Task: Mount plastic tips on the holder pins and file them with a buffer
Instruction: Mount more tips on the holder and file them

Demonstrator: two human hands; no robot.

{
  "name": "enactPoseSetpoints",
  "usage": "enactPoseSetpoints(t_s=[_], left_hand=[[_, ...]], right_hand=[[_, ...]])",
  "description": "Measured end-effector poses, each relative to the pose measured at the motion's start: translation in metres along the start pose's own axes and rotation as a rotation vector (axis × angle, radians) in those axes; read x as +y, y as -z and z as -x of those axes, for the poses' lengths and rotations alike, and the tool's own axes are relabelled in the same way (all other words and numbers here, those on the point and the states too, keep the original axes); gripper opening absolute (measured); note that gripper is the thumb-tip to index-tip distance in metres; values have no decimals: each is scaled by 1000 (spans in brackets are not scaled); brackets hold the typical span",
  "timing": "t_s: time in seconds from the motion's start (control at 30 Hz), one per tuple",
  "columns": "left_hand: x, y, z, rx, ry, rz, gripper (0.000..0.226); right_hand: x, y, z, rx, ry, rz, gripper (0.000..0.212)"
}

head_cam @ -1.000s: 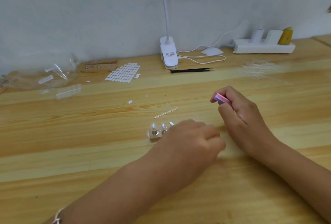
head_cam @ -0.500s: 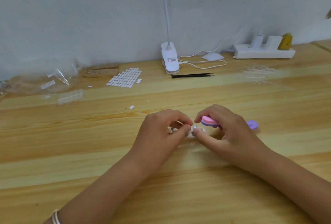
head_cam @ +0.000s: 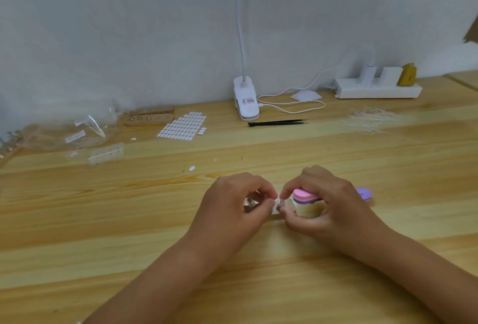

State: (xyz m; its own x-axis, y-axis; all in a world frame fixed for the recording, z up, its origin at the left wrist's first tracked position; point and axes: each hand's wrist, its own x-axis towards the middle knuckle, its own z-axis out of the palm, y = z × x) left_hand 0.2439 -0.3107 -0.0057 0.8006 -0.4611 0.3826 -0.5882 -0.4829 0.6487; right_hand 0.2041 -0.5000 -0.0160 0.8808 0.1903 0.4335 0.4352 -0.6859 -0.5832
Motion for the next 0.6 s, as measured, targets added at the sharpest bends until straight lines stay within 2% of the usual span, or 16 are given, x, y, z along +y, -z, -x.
enactPoseSetpoints(t_s=[0.13, 0.27, 0.4, 0.47, 0.6], left_hand=[[0, 0, 3, 61, -99, -96, 10], [0, 1, 7, 213, -267, -223, 32], [5, 3, 13, 296, -434, -208, 29], [9, 6, 17, 292, -452, -168, 31], [17, 14, 25, 279, -379, -48, 32]], right_hand=[[-3, 4, -1, 42, 1, -66, 15], [-9, 10, -2, 58, -162, -347, 6], [-18, 11, 2, -15, -249, -583, 28], [-24, 11, 3, -35, -277, -679, 27], [-32, 10, 4, -75, -312, -777, 23]])
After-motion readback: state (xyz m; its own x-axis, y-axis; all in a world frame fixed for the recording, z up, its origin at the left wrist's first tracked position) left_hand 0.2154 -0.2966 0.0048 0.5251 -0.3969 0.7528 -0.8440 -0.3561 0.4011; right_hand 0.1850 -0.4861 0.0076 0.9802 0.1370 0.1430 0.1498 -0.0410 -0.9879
